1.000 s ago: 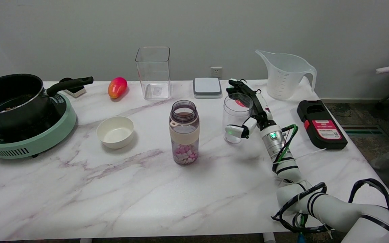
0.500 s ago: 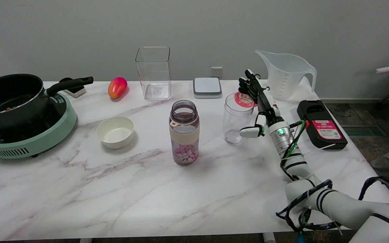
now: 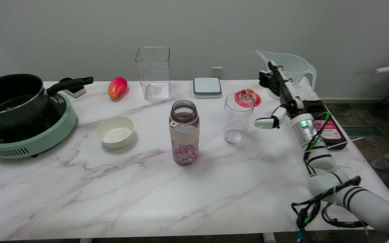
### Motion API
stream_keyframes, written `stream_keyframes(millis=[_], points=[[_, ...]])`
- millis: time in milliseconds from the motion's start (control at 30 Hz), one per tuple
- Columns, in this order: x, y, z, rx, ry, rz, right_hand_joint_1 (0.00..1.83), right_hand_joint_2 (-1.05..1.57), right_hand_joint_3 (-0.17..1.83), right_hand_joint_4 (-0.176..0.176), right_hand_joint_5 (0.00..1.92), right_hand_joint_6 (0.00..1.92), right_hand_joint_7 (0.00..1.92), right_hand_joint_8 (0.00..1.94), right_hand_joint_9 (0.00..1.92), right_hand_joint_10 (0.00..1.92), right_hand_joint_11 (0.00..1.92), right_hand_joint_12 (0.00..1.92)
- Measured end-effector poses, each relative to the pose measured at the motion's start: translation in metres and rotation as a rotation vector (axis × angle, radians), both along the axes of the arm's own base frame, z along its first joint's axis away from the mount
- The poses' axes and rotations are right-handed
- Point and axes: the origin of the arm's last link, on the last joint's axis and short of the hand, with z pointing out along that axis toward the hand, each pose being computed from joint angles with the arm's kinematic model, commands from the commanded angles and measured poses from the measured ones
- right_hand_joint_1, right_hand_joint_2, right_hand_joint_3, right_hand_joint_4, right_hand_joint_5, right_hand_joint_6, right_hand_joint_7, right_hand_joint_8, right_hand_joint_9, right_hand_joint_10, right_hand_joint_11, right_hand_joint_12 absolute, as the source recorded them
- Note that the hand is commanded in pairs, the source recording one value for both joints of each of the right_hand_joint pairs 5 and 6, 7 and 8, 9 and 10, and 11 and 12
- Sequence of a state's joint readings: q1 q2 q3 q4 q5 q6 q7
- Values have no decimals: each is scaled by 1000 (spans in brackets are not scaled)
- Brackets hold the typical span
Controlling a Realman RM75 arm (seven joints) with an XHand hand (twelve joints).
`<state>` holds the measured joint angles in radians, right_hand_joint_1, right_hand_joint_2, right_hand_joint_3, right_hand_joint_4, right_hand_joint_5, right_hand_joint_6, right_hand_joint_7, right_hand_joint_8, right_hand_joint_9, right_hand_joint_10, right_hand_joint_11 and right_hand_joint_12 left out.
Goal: Place the measuring cup onto the table.
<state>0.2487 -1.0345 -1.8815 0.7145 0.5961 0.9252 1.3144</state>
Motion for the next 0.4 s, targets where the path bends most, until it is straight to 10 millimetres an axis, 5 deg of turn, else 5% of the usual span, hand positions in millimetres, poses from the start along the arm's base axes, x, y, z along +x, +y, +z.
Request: stream_keyframes(millis=[167,400], points=[[16,22,28,-89,30,26,1360,25,960,0,311,311,899,899,741,741,592,592],[46,55,52,-223,96,91,1335,110,911,0,395,395,946,946,863,863,686,686]])
